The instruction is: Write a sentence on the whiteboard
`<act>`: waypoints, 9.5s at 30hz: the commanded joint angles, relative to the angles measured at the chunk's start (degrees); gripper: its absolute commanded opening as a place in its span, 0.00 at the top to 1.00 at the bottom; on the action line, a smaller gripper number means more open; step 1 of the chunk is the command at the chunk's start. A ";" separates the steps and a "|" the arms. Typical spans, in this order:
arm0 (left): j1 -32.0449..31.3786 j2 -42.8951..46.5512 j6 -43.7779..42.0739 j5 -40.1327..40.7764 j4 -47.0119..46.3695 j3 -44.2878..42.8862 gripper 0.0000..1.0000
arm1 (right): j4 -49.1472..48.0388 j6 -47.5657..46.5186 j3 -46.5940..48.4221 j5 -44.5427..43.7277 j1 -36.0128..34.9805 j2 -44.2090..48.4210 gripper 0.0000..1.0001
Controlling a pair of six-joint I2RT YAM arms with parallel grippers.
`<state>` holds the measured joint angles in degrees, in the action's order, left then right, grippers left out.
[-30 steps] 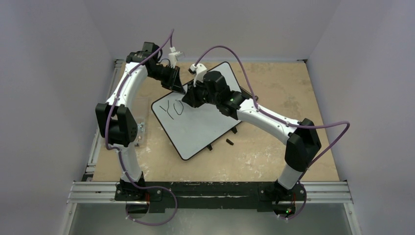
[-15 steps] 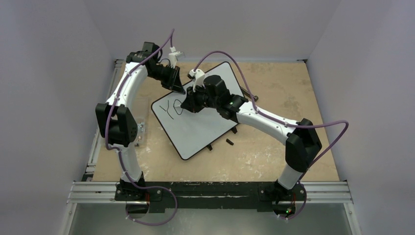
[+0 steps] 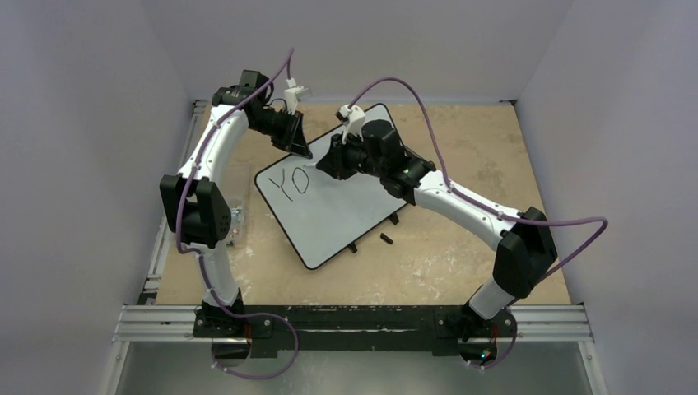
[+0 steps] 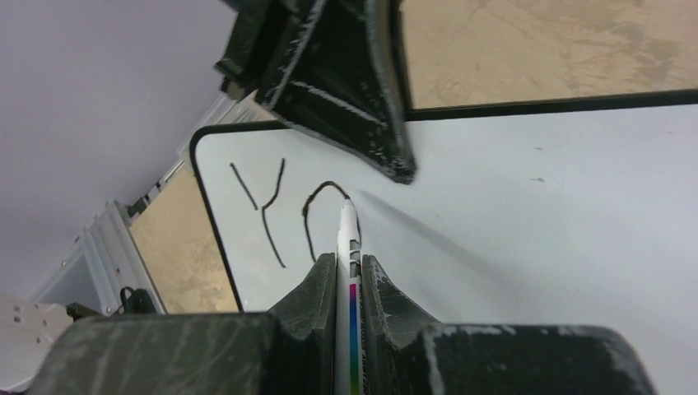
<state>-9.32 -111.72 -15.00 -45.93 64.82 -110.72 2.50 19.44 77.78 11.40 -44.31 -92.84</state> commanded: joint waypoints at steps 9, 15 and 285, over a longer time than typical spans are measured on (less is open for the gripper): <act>-0.17 3.01 -3.37 9.63 -0.52 -0.03 1.00 | -2.01 2.26 -1.48 -0.52 3.59 0.75 1.00; -0.17 2.88 -3.41 9.55 -0.49 -0.12 1.00 | -2.16 2.44 -1.17 1.13 3.55 0.22 1.00; -1.93 4.01 -3.19 11.13 -0.06 -0.80 1.00 | 9.00 -3.51 0.30 -3.50 14.88 2.45 1.00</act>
<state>-10.92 -109.69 -14.04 -42.61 65.69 -110.72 12.69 15.57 80.49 8.32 -29.54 -92.58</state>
